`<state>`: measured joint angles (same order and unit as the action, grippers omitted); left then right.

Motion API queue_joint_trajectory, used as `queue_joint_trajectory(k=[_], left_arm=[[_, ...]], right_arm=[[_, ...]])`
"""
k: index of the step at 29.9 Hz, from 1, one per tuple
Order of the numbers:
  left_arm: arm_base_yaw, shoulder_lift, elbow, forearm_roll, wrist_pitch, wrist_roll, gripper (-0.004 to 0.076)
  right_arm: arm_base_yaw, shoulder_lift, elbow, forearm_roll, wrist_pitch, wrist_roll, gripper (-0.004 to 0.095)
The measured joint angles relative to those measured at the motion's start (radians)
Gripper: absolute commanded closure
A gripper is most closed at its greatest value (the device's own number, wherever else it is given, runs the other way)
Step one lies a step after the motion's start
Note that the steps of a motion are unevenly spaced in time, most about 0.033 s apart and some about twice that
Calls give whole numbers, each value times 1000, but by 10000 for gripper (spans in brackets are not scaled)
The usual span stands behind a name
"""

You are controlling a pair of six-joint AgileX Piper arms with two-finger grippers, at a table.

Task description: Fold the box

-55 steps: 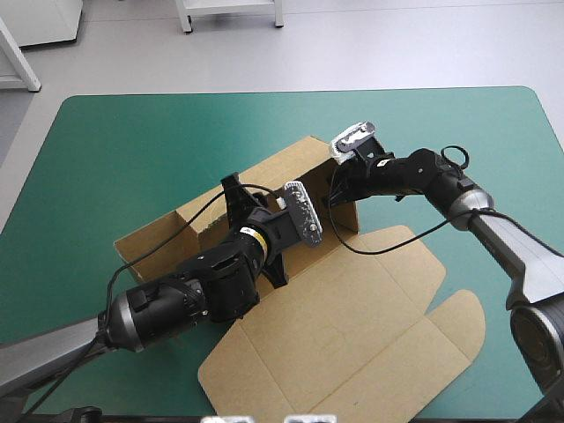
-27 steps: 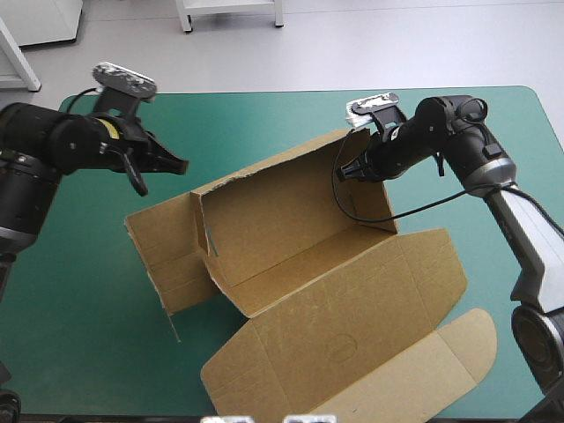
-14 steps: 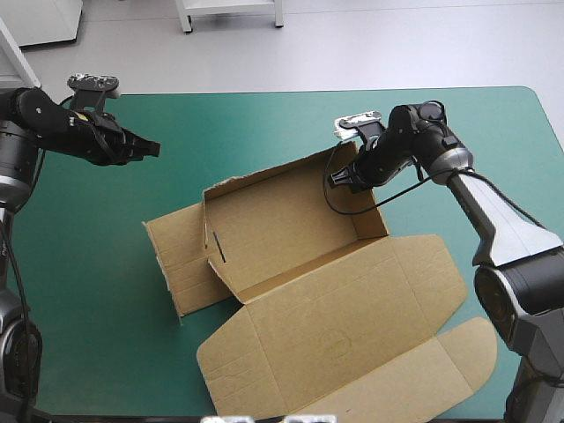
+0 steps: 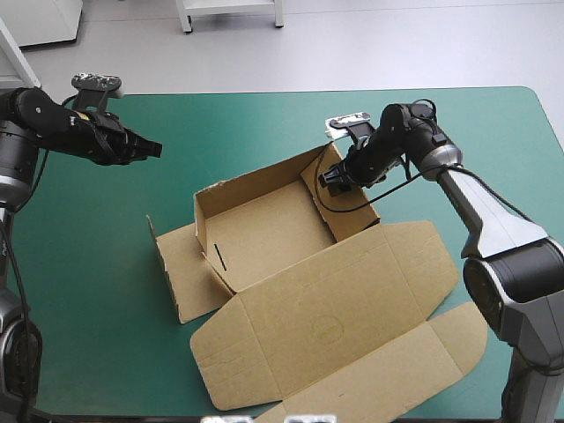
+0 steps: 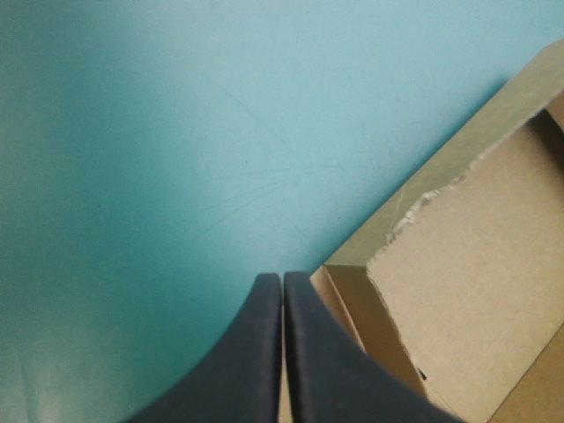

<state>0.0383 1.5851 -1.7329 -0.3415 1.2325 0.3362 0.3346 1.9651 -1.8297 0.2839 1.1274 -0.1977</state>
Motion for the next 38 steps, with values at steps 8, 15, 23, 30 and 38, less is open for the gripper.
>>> queue_joint_trajectory(k=[8,15,23,30,38], left_arm=[[0,0,0,-1,0,0,727],[0,0,0,-1,1,1,727],[0,1,0,-1,1,7,727],[0,1,0,-1,2,8,727],[0,1,0,-1,2,11,727]], right_arm=[[0,-1,-167,-26,102,2,235],[8,-11,-167,-77,112,16,292],[41,-11,-55,-144,112,51,301],[61,-11,2,-186,111,78,301],[61,-11,24,-193,109,84,751]])
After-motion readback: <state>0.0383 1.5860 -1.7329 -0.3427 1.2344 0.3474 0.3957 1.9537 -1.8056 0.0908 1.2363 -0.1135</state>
